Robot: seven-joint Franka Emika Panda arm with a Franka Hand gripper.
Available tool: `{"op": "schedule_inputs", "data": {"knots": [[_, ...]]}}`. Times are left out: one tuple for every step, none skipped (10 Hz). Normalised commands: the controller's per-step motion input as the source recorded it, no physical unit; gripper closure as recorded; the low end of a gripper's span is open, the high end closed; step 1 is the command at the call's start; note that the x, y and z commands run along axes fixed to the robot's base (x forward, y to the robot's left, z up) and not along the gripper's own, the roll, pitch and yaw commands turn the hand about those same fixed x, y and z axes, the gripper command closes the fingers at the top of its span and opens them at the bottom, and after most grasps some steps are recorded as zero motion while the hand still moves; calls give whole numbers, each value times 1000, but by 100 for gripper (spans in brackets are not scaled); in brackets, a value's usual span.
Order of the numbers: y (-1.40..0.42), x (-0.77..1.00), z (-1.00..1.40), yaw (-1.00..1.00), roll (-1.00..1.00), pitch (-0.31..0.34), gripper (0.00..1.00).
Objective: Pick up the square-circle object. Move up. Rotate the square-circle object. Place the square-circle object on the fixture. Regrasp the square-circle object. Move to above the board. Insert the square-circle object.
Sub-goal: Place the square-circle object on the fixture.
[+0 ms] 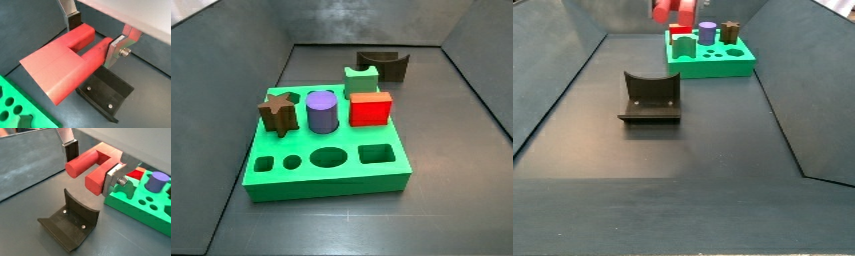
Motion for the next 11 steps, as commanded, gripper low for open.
{"op": "schedule_inputs", "data": {"knots": [[375,774,-309,314,-1000,419,100],[253,720,-172,196,-1000,415,100],[175,675,-105,144,-1000,429,100],[95,543,-47,-6,-776,368,100],[71,493,-30,-65,-666,326,100],[56,363,-7,-143,-376,231,100],[49,314,-4,-161,-271,195,100],[30,198,3,-158,-163,134,100],[61,113,-1000,-159,-1000,1,100],[68,97,-1000,-157,-1000,-28,100],[73,109,-1000,-150,-1000,-18,100]]}}
